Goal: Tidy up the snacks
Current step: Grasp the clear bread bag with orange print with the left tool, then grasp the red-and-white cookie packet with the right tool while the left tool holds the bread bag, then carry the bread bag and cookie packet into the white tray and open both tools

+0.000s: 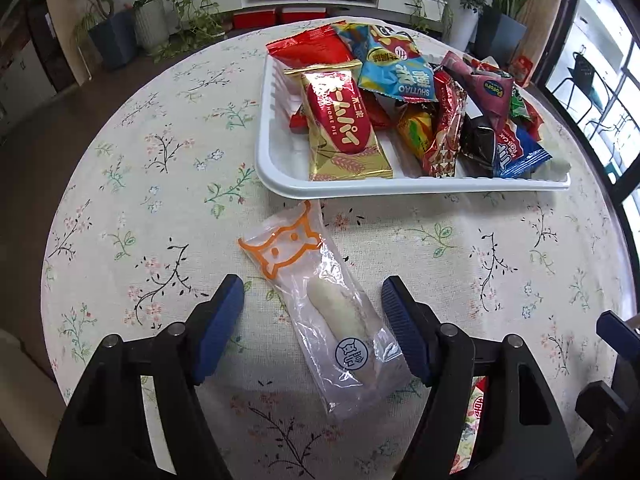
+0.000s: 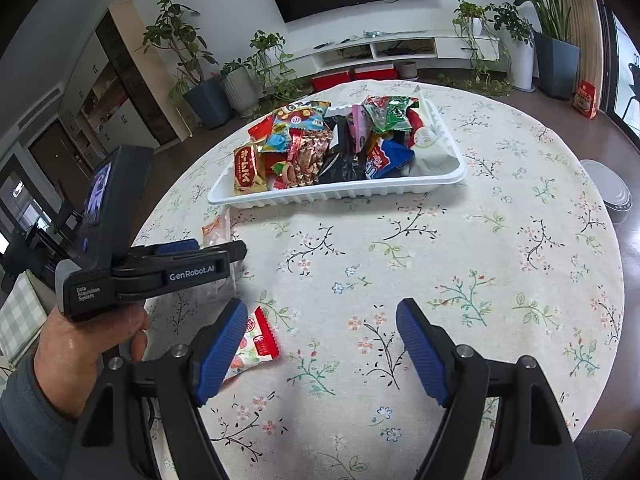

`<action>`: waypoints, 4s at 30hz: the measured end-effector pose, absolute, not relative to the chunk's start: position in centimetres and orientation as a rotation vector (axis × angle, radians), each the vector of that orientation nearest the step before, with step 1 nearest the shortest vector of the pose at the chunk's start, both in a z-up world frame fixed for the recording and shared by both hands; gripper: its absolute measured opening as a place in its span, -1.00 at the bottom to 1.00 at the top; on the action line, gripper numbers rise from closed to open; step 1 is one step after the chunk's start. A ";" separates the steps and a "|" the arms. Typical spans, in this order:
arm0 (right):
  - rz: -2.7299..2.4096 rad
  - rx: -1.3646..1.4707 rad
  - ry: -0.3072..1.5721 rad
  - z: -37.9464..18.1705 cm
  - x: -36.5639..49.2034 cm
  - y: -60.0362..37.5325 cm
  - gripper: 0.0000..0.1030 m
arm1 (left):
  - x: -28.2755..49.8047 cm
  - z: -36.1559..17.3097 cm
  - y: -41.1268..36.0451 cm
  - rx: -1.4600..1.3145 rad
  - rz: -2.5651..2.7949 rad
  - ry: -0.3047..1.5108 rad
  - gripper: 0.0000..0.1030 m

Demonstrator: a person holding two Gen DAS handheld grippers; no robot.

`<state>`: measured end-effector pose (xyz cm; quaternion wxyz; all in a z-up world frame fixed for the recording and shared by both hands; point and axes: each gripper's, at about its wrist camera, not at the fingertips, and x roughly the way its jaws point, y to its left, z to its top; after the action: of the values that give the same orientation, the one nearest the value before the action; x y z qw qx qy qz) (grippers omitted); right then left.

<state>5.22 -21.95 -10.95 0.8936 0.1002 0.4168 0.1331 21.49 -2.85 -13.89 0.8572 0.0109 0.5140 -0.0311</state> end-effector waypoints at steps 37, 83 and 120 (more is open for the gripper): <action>0.266 0.064 1.031 -13.6 6.4 -12.1 0.17 | 14.3 -12.2 4.8 -0.150 -0.289 0.971 -0.53; 0.170 0.173 0.843 -9.7 5.0 -24.0 -0.15 | 14.7 -7.1 3.5 -0.160 -0.395 0.897 -0.53; 0.259 -0.110 0.894 -7.4 28.8 -19.3 -0.14 | 31.4 -8.5 -5.7 -0.077 -0.404 0.890 -0.53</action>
<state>28.77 -19.27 -7.38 0.8923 -0.0532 0.4307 0.1247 31.38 -5.72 -8.55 0.8822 -0.0371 0.4275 -0.1940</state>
